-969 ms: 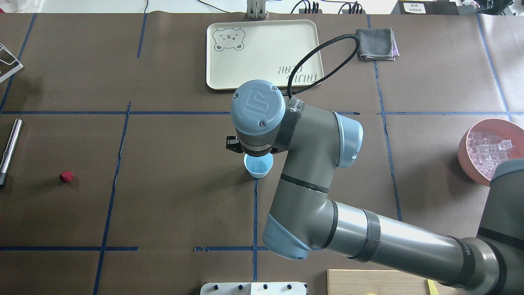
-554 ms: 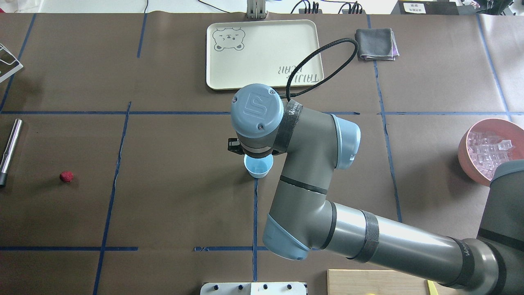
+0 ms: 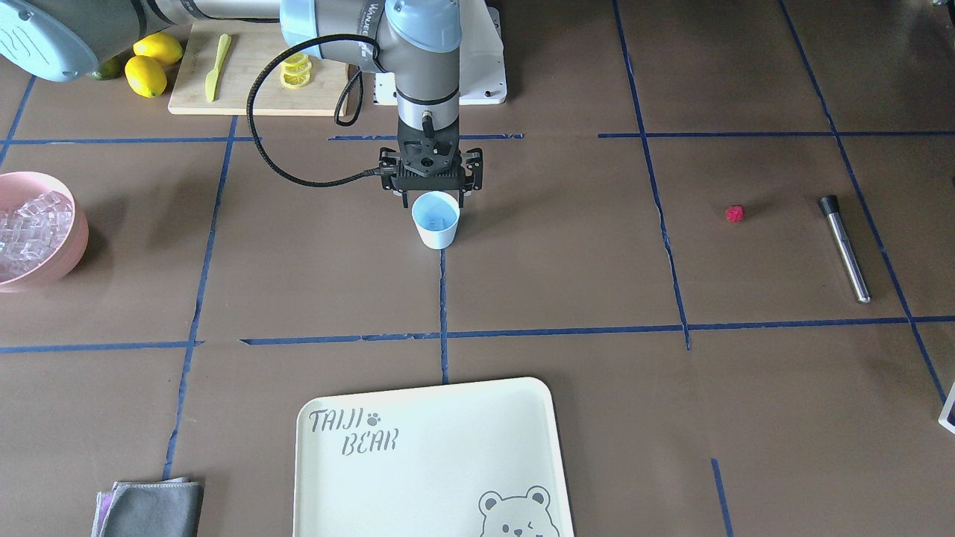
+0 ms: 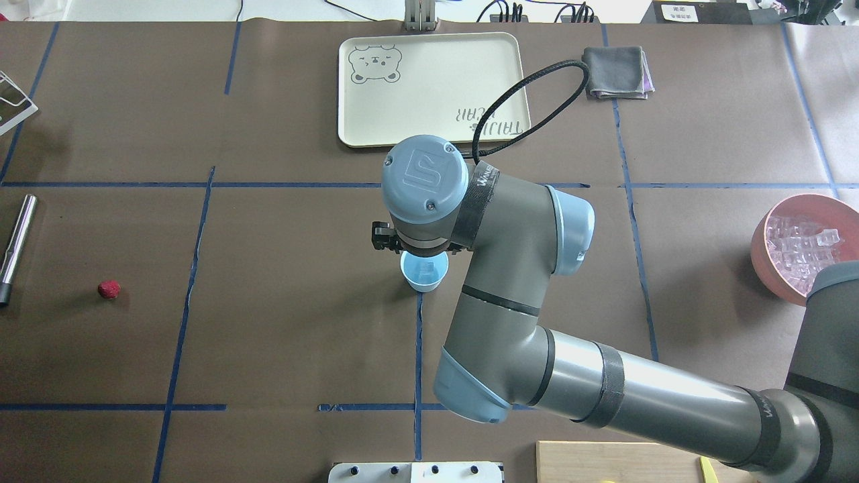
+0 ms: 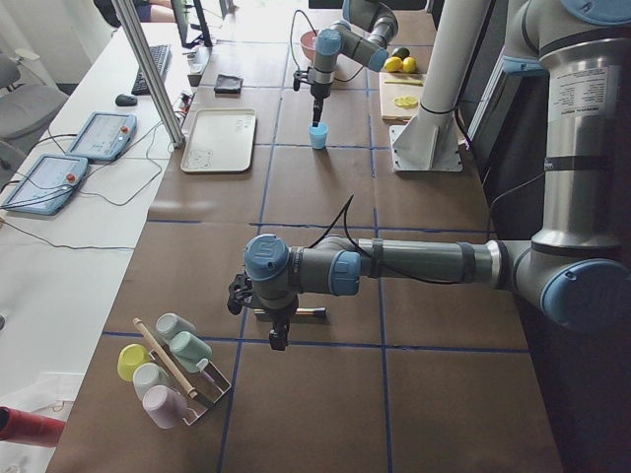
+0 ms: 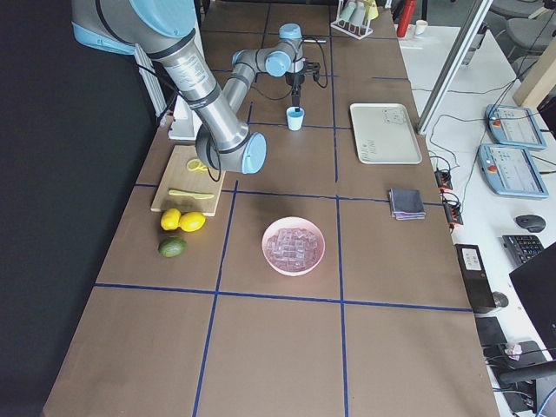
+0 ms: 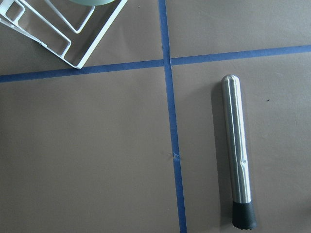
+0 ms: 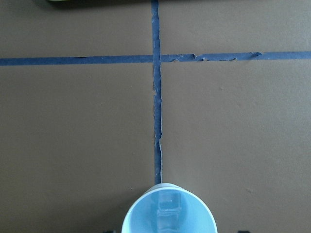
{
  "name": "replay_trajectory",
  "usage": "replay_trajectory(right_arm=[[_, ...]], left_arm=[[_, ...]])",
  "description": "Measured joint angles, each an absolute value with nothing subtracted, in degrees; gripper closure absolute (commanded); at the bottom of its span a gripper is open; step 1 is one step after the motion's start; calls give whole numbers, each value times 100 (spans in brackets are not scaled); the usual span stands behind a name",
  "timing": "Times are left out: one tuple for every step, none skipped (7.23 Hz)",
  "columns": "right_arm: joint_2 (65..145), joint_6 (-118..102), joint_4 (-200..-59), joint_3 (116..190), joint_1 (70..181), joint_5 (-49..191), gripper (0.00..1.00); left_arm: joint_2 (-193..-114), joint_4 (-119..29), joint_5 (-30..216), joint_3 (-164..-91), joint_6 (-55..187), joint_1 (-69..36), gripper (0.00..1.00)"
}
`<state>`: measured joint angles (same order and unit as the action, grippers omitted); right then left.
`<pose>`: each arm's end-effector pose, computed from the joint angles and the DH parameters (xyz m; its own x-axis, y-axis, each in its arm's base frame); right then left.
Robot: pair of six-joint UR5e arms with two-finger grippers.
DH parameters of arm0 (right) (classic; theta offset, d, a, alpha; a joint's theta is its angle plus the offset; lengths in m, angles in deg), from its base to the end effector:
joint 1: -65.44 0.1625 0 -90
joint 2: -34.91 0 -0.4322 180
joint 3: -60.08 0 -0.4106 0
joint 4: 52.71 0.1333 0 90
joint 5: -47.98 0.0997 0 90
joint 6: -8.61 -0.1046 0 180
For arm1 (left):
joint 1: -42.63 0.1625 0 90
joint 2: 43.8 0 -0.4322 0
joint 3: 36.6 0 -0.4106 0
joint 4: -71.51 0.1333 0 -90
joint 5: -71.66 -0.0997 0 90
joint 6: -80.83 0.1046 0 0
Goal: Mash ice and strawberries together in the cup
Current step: 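Open the right gripper to drop the ice cube into the cup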
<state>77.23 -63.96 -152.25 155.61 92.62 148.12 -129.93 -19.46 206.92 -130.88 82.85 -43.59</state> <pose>-0.5779 -0.4259 0.1303 0.7162 0.0363 0.6969 -0.1331 0.9874 0.0853 -0.0270 -0.4857 0.6620 0.6985 0.0986 -0.7088 -0.0906 0.9947 0.0491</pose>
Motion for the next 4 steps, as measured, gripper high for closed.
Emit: replay_trajectory(right_arm=[[7905, -6198, -15226, 15739, 9460, 14874, 1], [8243, -5775, -15222, 16030, 9762, 15047, 1], [8708, -5182, -15217, 16382, 10175, 15378, 1], [9230, -4455, -15198, 16713, 10611, 15721, 1]], left_arm=[[-12993, -1946, 20693, -13081, 8285, -4359, 0], [-12993, -1946, 20692, -13074, 8284, -4359, 0], [-12993, -1946, 20692, -13069, 8282, -4360, 0], [-12993, -1946, 20692, -13066, 8283, -4360, 0]])
